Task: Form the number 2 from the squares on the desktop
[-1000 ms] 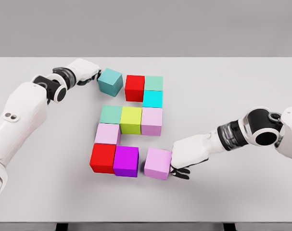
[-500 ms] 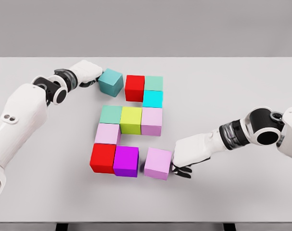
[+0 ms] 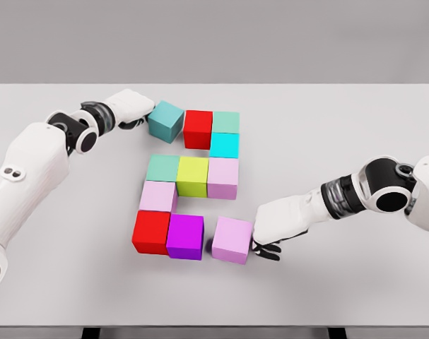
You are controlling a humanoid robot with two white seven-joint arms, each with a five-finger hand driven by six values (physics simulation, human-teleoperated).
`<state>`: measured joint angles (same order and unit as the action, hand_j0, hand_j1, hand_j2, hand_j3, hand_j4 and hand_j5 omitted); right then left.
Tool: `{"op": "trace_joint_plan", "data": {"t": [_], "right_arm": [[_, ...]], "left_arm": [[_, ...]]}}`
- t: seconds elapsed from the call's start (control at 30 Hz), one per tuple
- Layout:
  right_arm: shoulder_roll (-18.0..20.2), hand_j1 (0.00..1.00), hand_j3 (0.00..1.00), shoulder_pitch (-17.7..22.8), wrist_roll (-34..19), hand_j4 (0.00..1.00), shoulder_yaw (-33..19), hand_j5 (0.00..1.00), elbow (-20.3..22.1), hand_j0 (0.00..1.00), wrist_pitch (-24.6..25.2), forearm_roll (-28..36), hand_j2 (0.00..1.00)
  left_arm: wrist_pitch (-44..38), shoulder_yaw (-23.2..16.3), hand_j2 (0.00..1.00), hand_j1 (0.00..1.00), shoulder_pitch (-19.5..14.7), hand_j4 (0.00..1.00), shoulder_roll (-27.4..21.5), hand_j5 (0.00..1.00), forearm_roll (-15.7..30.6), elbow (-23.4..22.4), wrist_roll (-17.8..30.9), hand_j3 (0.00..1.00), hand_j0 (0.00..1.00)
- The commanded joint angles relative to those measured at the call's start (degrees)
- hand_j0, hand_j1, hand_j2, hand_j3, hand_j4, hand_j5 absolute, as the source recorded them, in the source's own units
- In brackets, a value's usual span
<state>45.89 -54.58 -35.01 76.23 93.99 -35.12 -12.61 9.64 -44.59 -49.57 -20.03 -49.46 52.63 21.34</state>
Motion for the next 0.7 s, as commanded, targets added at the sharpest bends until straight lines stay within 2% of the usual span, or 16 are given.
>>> {"op": "trace_joint_plan", "data": {"t": [0.0, 0.53, 0.67], "right_arm": [[-0.1, 0.14, 0.14, 0.0, 0.0, 0.14, 0.0, 0.14, 0.1, 0.14, 0.1, 0.3, 0.14], [-0.1, 0.14, 0.14, -0.4, 0.0, 0.14, -0.1, 0.14, 0.2, 0.14, 0.1, 0.3, 0.14], [-0.2, 0.14, 0.14, -0.4, 0.0, 0.14, -0.1, 0.14, 0.3, 0.14, 0.1, 0.3, 0.14]], "left_arm": [[0.1, 0.3, 0.50, 0.50, 0.0, 0.50, -0.2, 0.50, 0.2, 0.0, 0.0, 0.50, 0.50], [-0.3, 0.5, 0.51, 0.51, 0.0, 0.51, -1.3, 0.51, 1.2, 0.2, 0.1, 0.51, 0.51], [-0.3, 0.4, 0.51, 0.51, 0.1, 0.51, -2.7, 0.51, 2.5, 2.1, 0.3, 0.51, 0.51]]}}
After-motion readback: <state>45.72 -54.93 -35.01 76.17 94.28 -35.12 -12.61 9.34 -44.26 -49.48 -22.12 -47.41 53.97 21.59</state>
